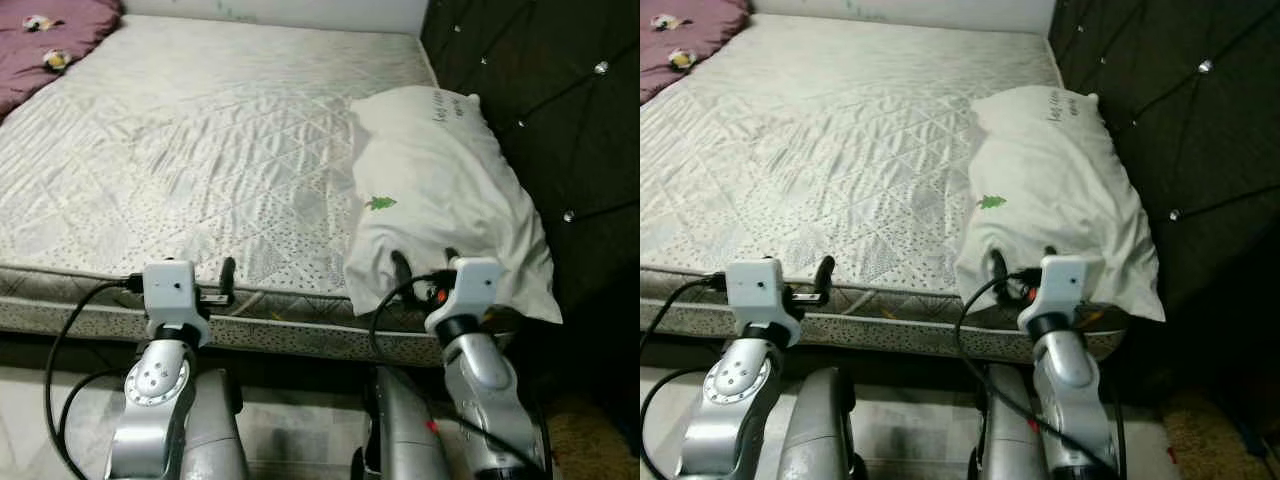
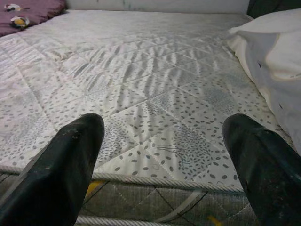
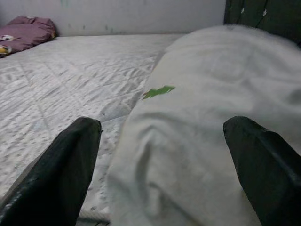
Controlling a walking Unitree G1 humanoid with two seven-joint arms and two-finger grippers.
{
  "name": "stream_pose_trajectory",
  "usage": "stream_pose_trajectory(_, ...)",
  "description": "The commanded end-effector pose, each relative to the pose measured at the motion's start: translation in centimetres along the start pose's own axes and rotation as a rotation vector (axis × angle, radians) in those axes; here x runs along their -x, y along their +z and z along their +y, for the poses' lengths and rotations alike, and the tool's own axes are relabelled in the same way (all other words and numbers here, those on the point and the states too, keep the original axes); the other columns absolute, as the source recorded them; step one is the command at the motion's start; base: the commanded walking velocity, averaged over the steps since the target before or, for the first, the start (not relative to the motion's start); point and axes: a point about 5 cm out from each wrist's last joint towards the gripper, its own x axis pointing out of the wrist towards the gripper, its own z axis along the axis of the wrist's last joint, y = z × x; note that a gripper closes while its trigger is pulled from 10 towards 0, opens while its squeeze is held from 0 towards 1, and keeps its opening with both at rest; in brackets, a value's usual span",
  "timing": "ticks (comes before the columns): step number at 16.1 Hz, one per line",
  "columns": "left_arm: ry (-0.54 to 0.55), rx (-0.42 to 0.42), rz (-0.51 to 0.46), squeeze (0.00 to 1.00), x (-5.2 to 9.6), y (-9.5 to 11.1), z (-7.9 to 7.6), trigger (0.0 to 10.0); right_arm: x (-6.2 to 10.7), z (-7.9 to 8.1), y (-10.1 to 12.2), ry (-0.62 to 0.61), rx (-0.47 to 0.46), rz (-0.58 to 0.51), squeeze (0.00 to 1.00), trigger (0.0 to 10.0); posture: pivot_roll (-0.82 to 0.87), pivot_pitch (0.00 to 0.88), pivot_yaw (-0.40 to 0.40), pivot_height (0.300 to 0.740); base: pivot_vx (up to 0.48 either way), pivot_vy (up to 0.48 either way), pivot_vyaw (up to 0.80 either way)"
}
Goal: Clean up the room
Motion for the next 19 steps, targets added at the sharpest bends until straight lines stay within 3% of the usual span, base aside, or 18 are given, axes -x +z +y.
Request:
stream_pose_trajectory(1,-0.008,0.0,-0.008,0.0,-0.3,0.1,-0.2,10.0,0.0,0.1,0.9,0.009,-0.005,-0.019,0.0,10.0,0.02,0.0,-0.008,0.56,0.0,0.0,0.0)
stream_pose_trajectory(5,-0.021,0.005,-0.015,0.0,-0.5,0.0,-0.6,10.0,-0.8,0.4,2.3,0.034,0.002,-0.051,0.0,10.0,0.02,0.0,-0.011,0.597,0.0,0.0,0.0)
stream_pose_trajectory(19,-0.041,0.035,-0.024,0.0,-0.6,-0.2,-1.0,10.0,-1.7,-0.4,2.8,-0.013,0.029,-0.034,0.0,10.0,0.02,0.0,-0.024,0.74,0.0,0.0,0.0)
